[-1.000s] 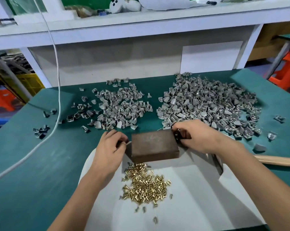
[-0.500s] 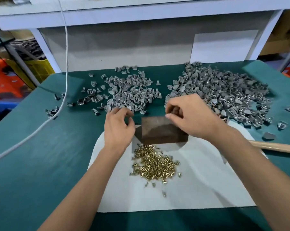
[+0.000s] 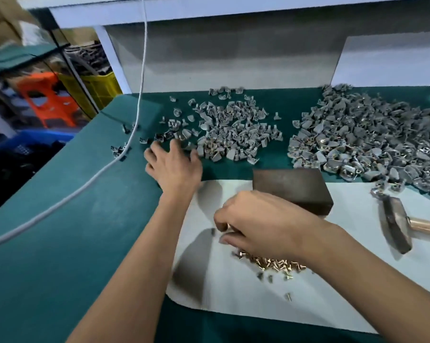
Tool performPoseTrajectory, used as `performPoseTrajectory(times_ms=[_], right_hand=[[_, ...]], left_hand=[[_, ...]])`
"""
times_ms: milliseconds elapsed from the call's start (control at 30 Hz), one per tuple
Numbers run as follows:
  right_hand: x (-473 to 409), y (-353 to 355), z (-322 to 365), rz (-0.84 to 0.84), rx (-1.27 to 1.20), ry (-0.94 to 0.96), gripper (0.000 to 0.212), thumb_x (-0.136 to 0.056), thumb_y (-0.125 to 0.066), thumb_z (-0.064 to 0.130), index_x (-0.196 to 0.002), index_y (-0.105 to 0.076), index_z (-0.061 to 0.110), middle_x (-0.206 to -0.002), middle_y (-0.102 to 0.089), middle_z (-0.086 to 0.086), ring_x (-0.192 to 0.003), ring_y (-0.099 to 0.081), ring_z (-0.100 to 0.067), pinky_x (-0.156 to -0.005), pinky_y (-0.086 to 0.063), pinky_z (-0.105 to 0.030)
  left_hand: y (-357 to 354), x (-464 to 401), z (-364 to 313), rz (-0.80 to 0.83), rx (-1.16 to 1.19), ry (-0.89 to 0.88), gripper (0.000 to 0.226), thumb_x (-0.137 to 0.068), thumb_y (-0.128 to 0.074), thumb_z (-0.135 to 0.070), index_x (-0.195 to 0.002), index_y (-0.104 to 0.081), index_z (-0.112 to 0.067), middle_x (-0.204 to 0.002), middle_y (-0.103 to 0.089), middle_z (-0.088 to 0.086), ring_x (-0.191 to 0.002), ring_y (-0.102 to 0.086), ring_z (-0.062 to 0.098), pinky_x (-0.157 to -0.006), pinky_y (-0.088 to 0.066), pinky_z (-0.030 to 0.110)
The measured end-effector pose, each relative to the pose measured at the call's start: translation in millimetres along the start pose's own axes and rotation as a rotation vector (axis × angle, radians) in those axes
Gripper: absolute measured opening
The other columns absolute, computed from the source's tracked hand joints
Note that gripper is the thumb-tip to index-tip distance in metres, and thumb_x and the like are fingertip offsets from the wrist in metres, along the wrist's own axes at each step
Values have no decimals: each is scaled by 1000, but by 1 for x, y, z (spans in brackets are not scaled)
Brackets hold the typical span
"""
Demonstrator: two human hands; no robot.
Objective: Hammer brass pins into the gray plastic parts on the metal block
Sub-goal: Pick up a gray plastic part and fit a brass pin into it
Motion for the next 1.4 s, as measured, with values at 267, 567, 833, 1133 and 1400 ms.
performPoseTrajectory(times_ms=[267,567,833,1133,1400], right_hand=[[-51,25,-3,-86,-9,48,16,-97,-61,43,-93,-64,27,-90,-65,7,-85,-61,-22,-72,-52,-39],[-123,35,-62,-97,68,-111,22,-93,-64,50,-98,-65,28,-102,-64,2,-101,-60,-23,-84,-53,-40],[-156,12,-124,-52,175,-325,60,-93,-70,45,-137,-41,18,-126,-45,-16,-104,-59,-34,-79,-46,-41],[-146,25,-140,-240,71,-402,39,-89,-75,28,-125,-62,27,-98,-50,-3,-95,-56,-30,-72,-42,-36],[-103,51,-140,-460,-184,-411,24,-85,-71,18,-107,-77,26,-100,-74,-3,-98,-66,-25,-85,-55,-38]], left_hand=[[17,-110,112,43,-124,204,80,-95,-37,-71,-159,-30,-24,-171,5,14,-157,9,38,-124,1,63],[-21,-173,80,235,-96,-133,72,-95,-34,-73,-152,-44,-29,-161,-35,16,-148,-31,38,-122,-24,44],[-78,-115,-30,369,-53,-318,56,-110,-22,-48,-149,-48,-18,-161,-36,12,-151,-27,30,-123,-21,44],[-45,-84,-46,282,552,-195,37,-108,-43,-29,-139,-59,-17,-142,-58,5,-131,-50,19,-91,-33,17],[-15,-19,-49,131,767,-222,22,-96,-69,-23,-117,-73,-18,-100,-73,5,-93,-70,20,-87,-59,42]])
Point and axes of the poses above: each hand's wrist, its own x-axis away from the middle knuckle, its own y-axis out of the back of the hand, z = x × y, the point moved 7 cm from there along -x, towards the middle knuckle
